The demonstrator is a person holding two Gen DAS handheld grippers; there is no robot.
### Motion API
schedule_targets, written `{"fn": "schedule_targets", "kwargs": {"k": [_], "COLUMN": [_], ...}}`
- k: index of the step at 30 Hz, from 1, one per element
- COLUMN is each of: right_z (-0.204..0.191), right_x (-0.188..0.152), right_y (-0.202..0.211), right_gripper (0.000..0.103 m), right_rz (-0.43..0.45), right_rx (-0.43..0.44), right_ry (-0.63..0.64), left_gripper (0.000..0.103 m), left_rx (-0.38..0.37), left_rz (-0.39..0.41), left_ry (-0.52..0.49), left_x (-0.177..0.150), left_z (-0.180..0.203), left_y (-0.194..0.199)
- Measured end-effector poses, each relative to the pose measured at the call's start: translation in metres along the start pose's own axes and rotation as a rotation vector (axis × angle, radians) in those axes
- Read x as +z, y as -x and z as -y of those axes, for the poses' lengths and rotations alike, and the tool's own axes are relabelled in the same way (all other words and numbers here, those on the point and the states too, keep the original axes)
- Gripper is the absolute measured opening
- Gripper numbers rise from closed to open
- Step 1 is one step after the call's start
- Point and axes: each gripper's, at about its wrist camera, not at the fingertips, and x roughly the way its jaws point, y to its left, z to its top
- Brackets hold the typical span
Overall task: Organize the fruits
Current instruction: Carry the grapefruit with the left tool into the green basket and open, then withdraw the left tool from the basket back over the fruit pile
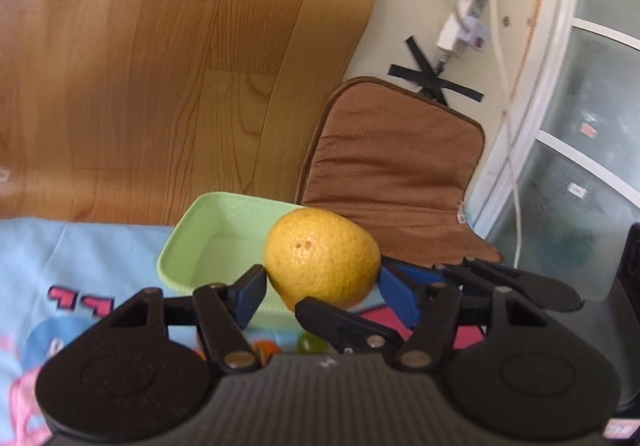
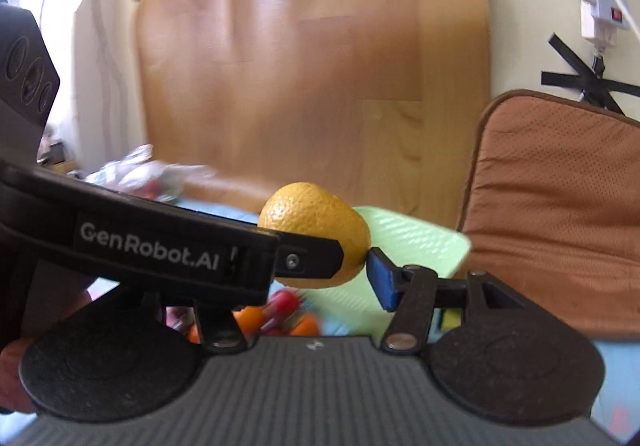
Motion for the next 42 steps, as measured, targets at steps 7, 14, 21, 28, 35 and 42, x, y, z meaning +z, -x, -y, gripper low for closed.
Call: {"fn": "schedule_targets", "kwargs": {"k": [7,14,21,28,35,42], "right_z": [0.035,0.05,0.109,0.119,0.114,0.112], "right_x": [-0.006,-0.006,-0.026,-0.025,-0.004,0.007], "right_y": [-0.064,-0.042,-0.025,-0.068,-0.118,-0.08], "right_gripper": [0.06,0.072,0.06,0.022,0.025,0.027], "right_rz": [-0.106,-0.015,-0.061,-0.222,-0.248,-0.149], "right_rx": [-0.036,-0.042,-0.067,0.0,-0.057,-0.088], "right_ry": [-0.031,-0.104,-0.491,-0.545,-0.412,-0.339], "left_gripper": [0.063,0.083,0.072,0.038,0.045,0.047], "left_rx": [0.041,0.062,0.215,0.14,0.182,0.133], "left_rz": [-0.117,0.021,-0.067,-0.192,-0.185,-0.069], "left_ry": [0.049,0.031,0.175,0.217,0.209,0.238], "left_x": [0.004,0.012,0.016,-0.012,-0.01,-0.006], "left_z": [-0.022,-0.039,-0.095,-0.1,-0.095,-0.095], "left_y": [-0.078,-0.042,-0.065,-0.091,-0.088,-0.03]}}
